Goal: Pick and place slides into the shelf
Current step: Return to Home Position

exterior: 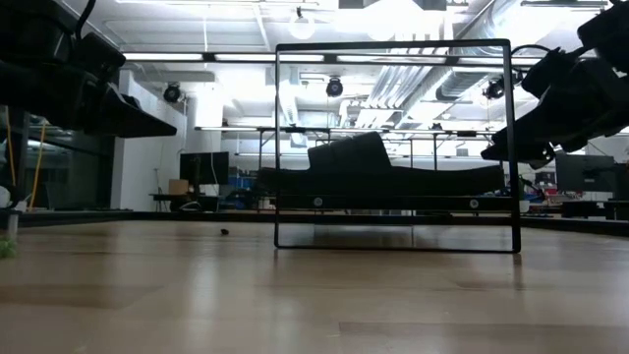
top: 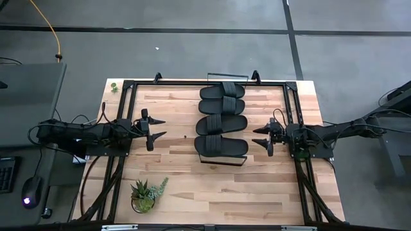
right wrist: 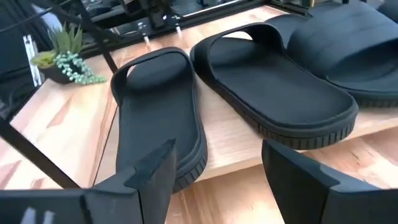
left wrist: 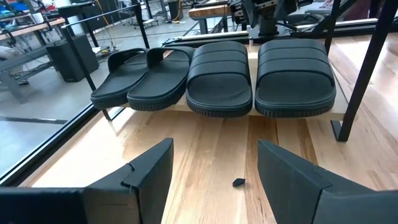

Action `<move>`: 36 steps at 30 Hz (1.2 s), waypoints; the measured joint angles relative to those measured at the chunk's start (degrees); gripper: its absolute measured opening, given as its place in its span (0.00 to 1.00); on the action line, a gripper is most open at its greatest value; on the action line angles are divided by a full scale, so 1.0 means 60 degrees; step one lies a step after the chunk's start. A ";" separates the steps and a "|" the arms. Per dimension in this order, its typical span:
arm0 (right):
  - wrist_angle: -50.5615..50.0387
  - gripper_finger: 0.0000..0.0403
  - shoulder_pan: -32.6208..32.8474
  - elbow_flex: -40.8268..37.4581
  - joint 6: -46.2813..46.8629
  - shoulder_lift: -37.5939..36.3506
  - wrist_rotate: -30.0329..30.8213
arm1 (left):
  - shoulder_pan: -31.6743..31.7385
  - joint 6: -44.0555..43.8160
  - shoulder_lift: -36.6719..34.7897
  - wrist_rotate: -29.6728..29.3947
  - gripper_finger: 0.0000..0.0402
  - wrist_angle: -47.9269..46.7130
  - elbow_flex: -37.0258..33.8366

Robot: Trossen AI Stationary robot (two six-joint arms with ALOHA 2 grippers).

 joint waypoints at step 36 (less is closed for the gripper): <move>-0.0321 0.18 0.0002 0.0007 0.0082 0.0000 -0.0070 | 0.0000 0.0007 0.0000 0.0003 0.54 -0.0004 0.0000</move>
